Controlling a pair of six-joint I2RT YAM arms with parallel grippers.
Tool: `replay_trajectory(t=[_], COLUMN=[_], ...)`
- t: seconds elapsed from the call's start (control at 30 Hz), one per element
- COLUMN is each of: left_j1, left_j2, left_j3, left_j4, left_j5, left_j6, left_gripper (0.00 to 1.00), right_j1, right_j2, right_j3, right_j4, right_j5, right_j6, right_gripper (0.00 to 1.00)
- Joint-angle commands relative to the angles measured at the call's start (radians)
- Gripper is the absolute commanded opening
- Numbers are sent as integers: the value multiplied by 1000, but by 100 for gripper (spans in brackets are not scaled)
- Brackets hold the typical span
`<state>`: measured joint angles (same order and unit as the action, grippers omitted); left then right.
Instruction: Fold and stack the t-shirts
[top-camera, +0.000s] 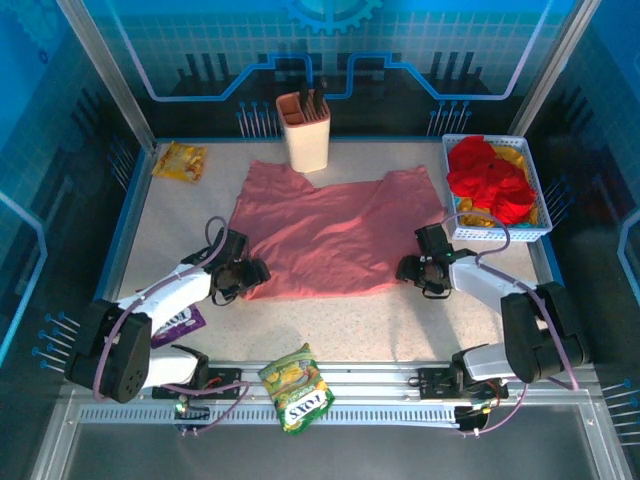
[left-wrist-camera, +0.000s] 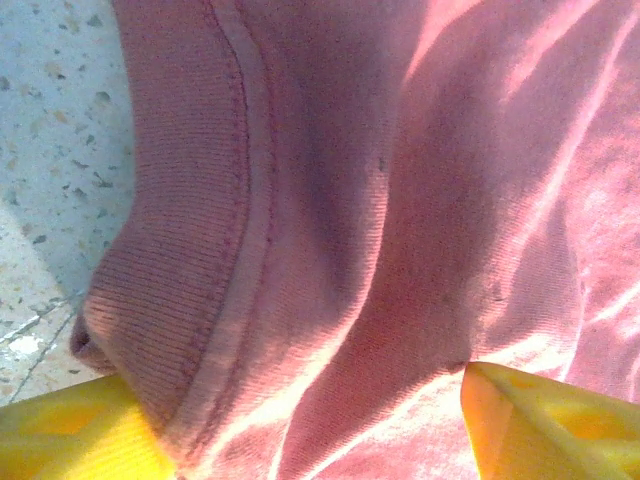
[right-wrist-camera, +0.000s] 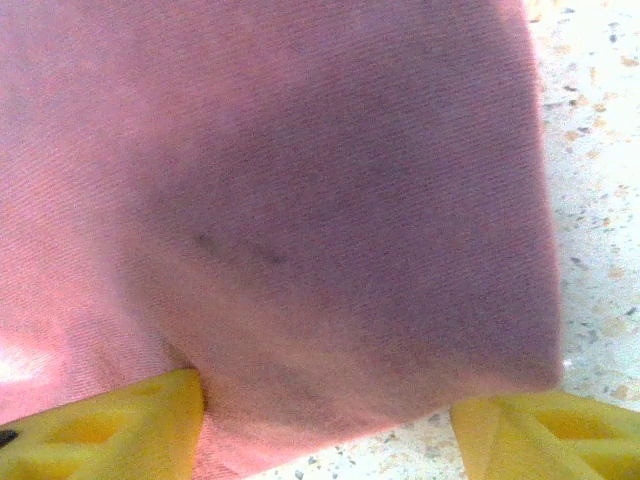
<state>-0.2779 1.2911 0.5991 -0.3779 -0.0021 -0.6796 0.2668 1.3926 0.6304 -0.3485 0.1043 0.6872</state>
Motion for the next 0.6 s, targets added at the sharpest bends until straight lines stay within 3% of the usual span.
replay_trajectory(t=[0.0,0.23,0.37,0.57], left_j1=[-1,-1,4,23], left_j2=[7,9,4,26], left_j3=[-5,71,161,322], left_j4=[6,-107,-206,-288], left_j5=[2,-21,-36,-29], left_j6=[0,45,92,148], left_gripper=[65,24,5,2], right_j1=[-6,-7,-30,-55], right_j2=[41,25,-4,95], right_j3=[19,20,99,383], right_j4=[87,85,-4,-220], right_j5=[-11,-20,-81,-200], right_j6=[10,8,-1,-59], right_gripper=[60,27,0,0])
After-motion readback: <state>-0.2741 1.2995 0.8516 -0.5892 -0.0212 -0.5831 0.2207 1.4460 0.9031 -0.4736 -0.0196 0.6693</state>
